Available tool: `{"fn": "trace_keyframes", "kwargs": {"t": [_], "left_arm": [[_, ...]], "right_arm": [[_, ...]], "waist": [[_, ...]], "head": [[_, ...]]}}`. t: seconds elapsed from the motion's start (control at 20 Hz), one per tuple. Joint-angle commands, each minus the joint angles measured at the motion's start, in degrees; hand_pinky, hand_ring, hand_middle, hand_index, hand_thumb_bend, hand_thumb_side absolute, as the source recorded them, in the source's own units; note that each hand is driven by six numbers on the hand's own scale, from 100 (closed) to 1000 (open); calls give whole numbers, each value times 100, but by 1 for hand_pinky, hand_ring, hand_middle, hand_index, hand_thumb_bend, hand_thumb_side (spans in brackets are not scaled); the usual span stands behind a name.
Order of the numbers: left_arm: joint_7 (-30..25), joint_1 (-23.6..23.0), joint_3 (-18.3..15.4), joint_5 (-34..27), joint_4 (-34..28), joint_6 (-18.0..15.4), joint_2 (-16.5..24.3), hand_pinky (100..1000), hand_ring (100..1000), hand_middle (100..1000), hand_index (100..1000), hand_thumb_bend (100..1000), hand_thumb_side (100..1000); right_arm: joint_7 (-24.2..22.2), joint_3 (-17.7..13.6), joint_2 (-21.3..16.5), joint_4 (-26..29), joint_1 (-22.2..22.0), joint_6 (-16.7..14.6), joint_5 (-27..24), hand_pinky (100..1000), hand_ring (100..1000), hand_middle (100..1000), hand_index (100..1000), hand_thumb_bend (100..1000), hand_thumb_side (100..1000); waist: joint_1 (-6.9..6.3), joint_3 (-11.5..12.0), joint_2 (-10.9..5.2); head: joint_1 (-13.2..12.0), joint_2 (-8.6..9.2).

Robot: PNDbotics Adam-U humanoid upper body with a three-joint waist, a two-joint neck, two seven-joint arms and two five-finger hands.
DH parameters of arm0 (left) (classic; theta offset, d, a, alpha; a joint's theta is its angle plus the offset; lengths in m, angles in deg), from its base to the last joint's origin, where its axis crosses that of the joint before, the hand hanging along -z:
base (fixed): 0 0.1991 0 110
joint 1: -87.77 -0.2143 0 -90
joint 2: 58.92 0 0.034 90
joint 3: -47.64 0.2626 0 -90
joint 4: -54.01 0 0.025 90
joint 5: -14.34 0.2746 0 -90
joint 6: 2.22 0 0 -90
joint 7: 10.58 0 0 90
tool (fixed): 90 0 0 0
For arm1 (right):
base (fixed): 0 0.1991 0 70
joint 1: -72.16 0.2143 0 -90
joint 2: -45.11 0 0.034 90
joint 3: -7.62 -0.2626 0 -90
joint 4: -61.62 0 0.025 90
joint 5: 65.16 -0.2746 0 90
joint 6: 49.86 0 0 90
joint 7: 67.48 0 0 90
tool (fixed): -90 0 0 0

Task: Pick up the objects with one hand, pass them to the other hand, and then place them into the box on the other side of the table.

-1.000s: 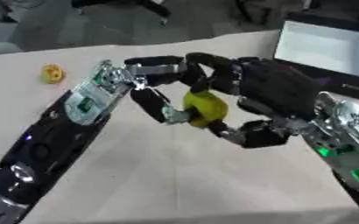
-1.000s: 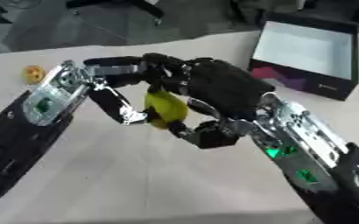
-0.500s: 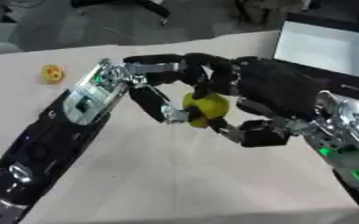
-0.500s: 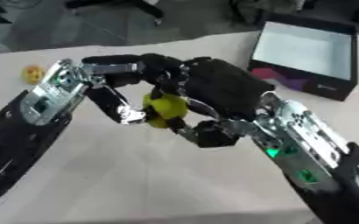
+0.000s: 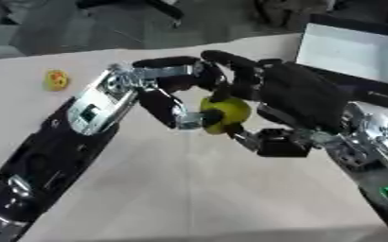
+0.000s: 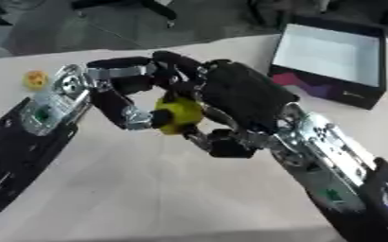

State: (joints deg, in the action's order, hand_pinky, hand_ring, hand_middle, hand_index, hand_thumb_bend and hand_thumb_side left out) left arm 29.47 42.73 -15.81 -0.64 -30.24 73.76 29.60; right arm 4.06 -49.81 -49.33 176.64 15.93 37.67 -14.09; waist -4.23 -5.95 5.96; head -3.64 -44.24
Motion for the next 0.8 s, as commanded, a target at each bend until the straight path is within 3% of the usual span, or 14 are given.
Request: {"fn": "trace_keyframes", "kwargs": {"t": [0.05, 0.25, 0.45, 0.65, 0.8], "left_arm": [[-202, 90, 170, -458, -358, -51, -37, 720, 548, 527, 707, 459, 540], [-202, 82, 198, -759, -469, 53, -8, 730, 566, 547, 728, 574, 575], [-202, 66, 240, -854, -524, 93, 6, 737, 578, 561, 741, 622, 602], [-202, 38, 119, -907, -379, 225, 0, 734, 576, 559, 737, 619, 648], [-202, 38, -90, -954, -165, 395, -18, 728, 572, 558, 731, 549, 734]], "right_arm": [[43, -106, -71, -43, 65, 112, 7, 626, 600, 1000, 216, 100, 100], [96, -115, -82, -43, 50, 142, 13, 622, 600, 1000, 216, 100, 100], [158, -127, -87, -43, 34, 155, 27, 615, 598, 1000, 215, 100, 100], [260, -135, -94, -43, 22, 139, 37, 615, 597, 1000, 212, 100, 100], [289, -140, -99, -43, 16, 116, 38, 616, 598, 1000, 209, 100, 100]], "waist": [[24, 4, -91], [24, 7, -88], [25, 6, -81], [26, 12, -81], [29, 19, -82]], "head": [[21, 12], [38, 12], [46, 12], [63, 12], [71, 12]]}}
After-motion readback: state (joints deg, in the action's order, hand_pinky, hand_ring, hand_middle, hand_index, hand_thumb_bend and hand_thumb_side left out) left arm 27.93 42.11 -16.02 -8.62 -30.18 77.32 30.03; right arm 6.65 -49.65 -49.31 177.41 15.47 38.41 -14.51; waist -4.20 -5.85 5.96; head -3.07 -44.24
